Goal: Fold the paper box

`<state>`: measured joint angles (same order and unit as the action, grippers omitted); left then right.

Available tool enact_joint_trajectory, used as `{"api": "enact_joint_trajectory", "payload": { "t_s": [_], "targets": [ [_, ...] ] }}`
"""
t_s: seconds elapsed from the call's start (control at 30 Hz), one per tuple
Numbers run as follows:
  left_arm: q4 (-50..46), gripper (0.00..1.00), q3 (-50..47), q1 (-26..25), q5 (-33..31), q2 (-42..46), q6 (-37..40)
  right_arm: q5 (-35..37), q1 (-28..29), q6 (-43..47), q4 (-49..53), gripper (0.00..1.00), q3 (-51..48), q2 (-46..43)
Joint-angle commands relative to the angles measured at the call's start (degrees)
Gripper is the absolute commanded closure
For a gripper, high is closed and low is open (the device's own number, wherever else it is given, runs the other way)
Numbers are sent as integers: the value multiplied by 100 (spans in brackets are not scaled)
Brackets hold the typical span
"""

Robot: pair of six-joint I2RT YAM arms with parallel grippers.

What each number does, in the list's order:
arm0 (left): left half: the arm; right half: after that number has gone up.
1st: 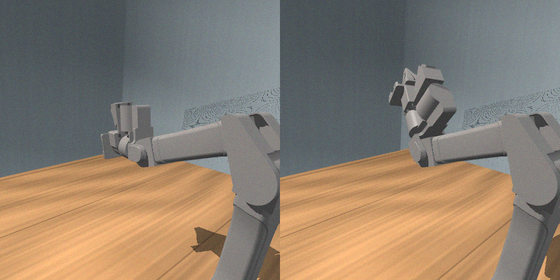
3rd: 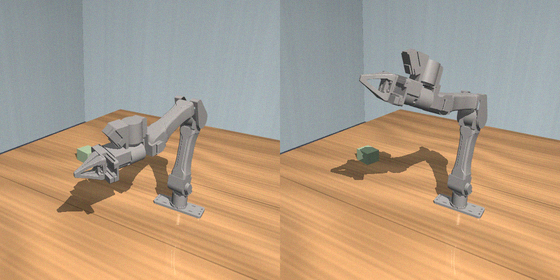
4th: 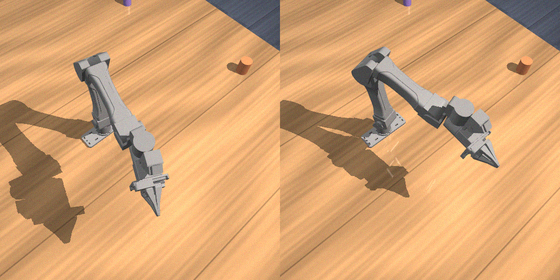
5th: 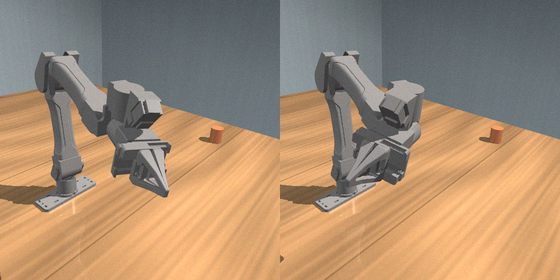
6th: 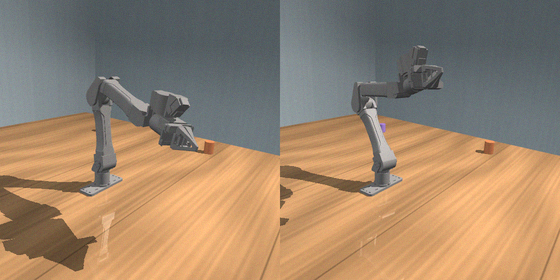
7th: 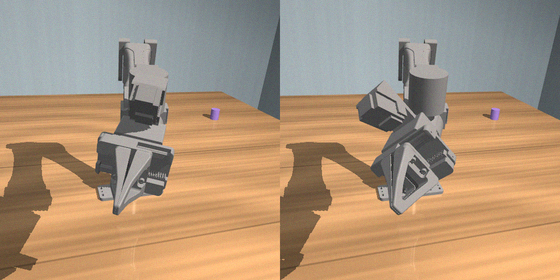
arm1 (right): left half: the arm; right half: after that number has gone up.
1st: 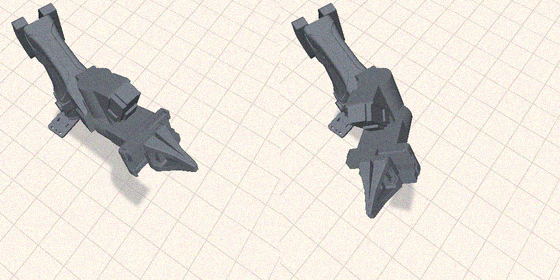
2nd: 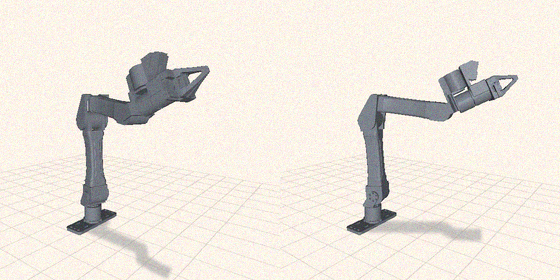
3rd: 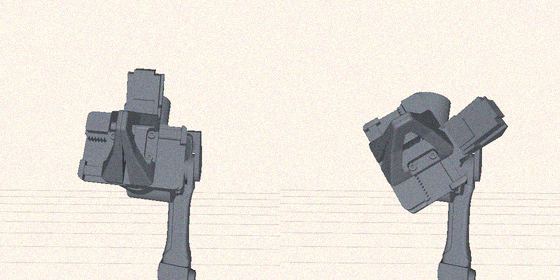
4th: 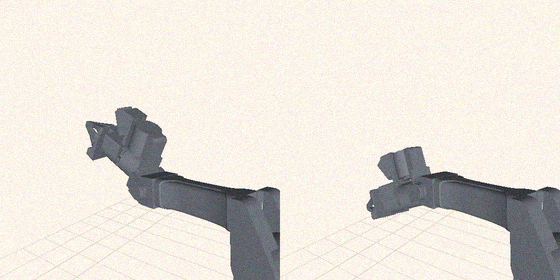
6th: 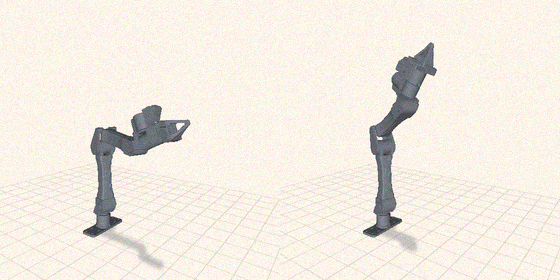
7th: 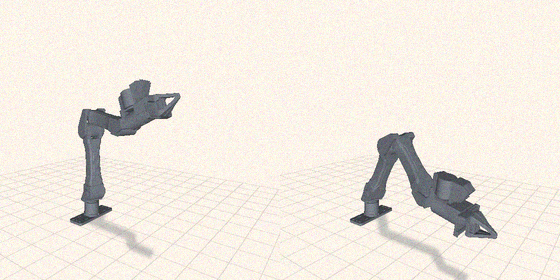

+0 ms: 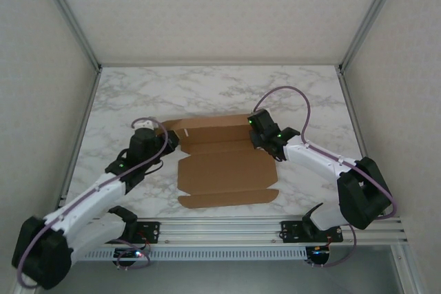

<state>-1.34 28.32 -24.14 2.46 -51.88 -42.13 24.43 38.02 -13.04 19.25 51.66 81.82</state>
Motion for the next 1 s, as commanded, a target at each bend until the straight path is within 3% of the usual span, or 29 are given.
{"api": "enact_joint_trajectory", "payload": {
  "t_s": [0.0,0.1,0.33,0.53,0.77,0.97],
  "targets": [
    [-1023,66,419,88,-884,572,117,187,-12,153,224,100,143,-82],
    [-1297,59,603,342,-1331,724,29,131,-6,146,203,100,143,-115],
    [-631,56,405,1250,-984,299,-617,11,-9,100,180,100,73,-188],
    [455,54,280,2473,597,-889,-951,10,-13,110,150,100,-6,-248],
    [1303,60,272,2461,1576,-2274,-988,-33,0,77,63,100,-33,-156],
    [1387,60,125,2032,2013,-2444,-976,-78,-2,-15,-2,100,-7,-53]
  ]
}}
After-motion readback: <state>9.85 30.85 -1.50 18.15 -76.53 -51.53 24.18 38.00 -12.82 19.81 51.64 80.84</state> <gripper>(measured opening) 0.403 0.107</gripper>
